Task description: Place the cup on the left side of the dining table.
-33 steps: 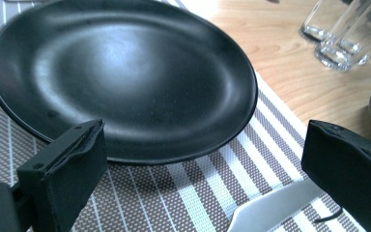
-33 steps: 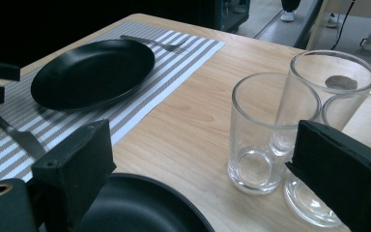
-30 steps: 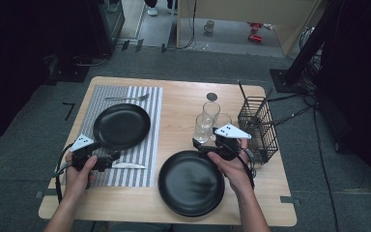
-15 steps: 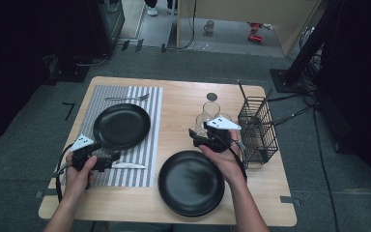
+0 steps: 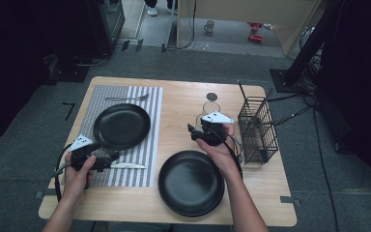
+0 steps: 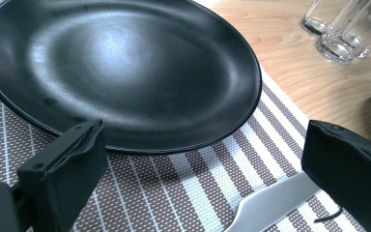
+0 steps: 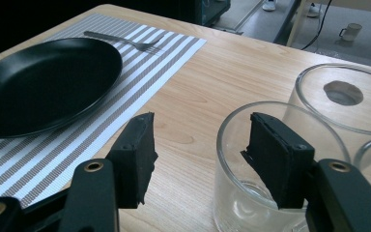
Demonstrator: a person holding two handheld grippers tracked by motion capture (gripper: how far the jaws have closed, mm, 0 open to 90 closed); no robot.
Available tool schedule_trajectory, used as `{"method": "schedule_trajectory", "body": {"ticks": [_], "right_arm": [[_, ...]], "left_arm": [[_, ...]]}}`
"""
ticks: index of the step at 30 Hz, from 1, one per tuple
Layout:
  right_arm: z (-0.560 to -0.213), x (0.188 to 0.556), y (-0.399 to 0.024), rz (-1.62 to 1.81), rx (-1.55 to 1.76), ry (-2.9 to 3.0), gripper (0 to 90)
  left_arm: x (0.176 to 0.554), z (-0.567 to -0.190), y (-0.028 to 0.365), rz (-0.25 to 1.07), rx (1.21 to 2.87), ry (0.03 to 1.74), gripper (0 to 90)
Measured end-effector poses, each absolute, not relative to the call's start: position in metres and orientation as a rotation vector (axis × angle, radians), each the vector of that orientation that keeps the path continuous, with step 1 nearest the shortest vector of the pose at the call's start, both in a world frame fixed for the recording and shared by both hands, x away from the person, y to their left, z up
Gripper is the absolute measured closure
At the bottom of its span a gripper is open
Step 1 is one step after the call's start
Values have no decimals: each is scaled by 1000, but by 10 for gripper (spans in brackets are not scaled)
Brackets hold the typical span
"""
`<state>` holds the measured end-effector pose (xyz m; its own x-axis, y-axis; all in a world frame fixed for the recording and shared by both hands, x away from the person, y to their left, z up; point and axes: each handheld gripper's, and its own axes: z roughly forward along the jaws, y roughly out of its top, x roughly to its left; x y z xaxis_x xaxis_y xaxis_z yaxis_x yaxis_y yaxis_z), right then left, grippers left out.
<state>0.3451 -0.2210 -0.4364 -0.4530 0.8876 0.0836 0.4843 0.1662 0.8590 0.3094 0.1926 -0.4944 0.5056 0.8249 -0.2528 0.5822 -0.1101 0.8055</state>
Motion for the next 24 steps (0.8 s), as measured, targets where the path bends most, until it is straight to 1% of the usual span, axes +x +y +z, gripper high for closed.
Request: {"method": "schedule_trajectory", "body": {"ticks": [6, 14, 24], "right_arm": [[-442, 348, -214, 1196, 1271, 2045, 442], [-441, 346, -212, 1215, 1258, 2059, 454], [-441, 341, -199, 1253, 1216, 2106, 448]], "left_arm": [[309, -494, 193, 321, 1802, 1177, 27], [310, -495, 192, 321, 1807, 1174, 27], [309, -496, 188, 317, 1815, 1167, 27]]}}
